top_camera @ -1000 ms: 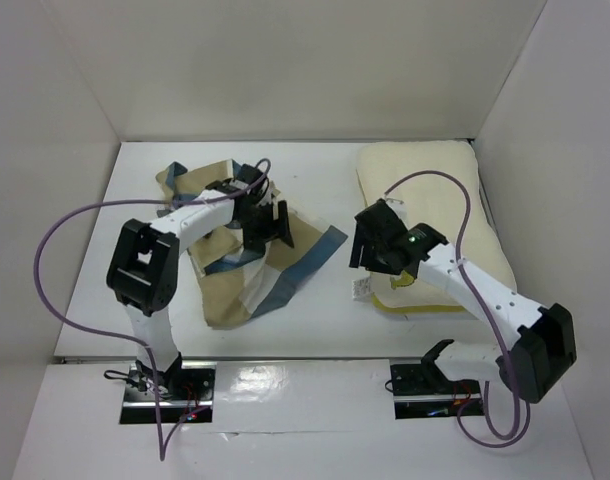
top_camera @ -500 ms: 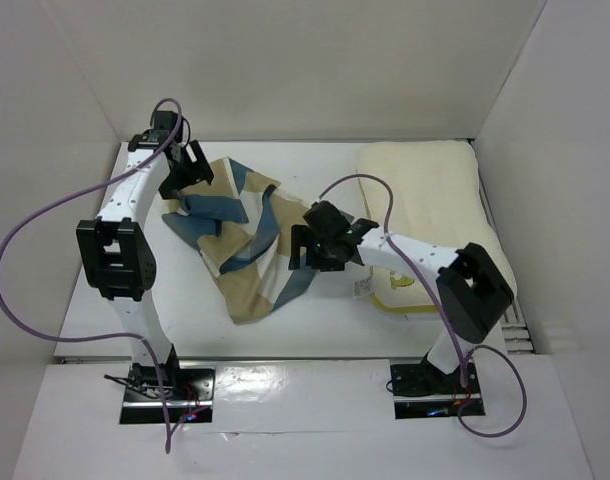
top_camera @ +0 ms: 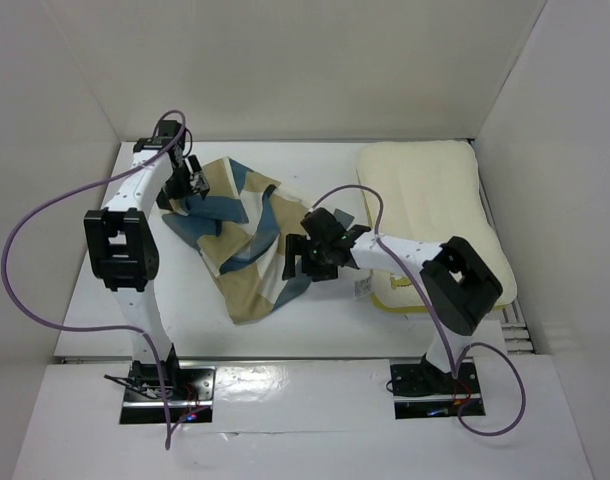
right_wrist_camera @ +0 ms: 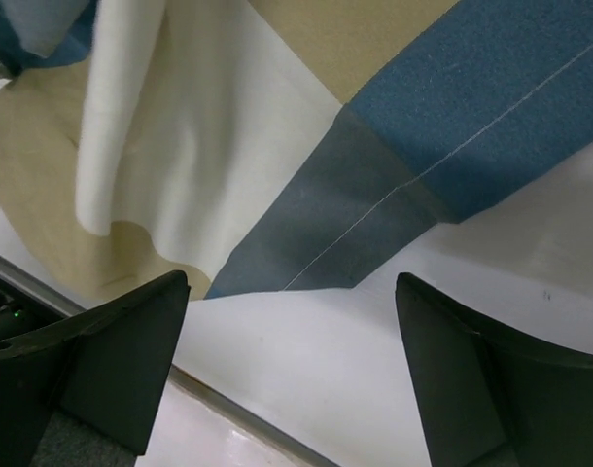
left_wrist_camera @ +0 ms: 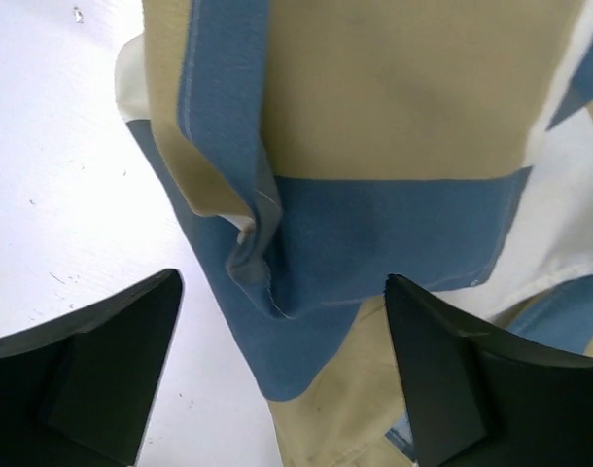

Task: Put the pillow into the pillowcase

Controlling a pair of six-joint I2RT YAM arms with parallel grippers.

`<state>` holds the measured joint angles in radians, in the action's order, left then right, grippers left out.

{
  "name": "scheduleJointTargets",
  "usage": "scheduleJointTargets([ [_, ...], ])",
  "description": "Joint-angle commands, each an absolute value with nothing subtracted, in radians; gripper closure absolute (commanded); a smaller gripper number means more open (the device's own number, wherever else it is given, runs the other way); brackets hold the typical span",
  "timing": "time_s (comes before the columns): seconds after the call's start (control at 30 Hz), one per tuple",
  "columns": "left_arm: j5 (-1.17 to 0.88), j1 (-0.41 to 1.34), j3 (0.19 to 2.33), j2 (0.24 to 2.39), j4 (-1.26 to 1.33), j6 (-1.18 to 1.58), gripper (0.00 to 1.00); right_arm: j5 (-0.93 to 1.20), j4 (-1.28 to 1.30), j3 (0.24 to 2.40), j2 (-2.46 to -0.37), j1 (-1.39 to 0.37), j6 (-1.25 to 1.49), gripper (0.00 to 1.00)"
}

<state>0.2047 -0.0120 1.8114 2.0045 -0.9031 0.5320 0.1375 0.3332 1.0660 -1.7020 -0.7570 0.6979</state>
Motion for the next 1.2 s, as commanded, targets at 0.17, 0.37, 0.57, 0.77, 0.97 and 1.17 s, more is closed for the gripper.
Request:
scheduleJointTargets([
  [0.17,0.158,-0.041,1.881,2.065,-0.919,0.543,0.66,0.140,0.233,1.123,-1.837,-0.762,0.719,0.16],
  [0.37,0.111,-0.060,1.942,2.007,-0.919,0.552,1.00,0.081,0.256,1.163,-1.885,-0.782,0.719,0.64],
  [0.57,0.098,-0.081,2.012,1.945,-0.894,0.572,1.00,-0.026,0.316,1.184,-1.892,-0.792,0.729,1.00],
  [0.77,0.057,-0.150,2.166,1.980,-0.885,0.624,1.00,-0.113,0.422,1.105,-1.752,-0.801,0.704,1.00],
  [0.97,0.167,-0.247,2.318,2.094,-0.833,0.718,1.00,-0.182,0.531,1.042,-1.626,-0.838,0.692,1.00],
  [1.17,-0.084,-0.265,2.410,2.244,-0.762,0.699,0.14,-0.169,0.528,1.017,-1.575,-0.847,0.703,1.00],
])
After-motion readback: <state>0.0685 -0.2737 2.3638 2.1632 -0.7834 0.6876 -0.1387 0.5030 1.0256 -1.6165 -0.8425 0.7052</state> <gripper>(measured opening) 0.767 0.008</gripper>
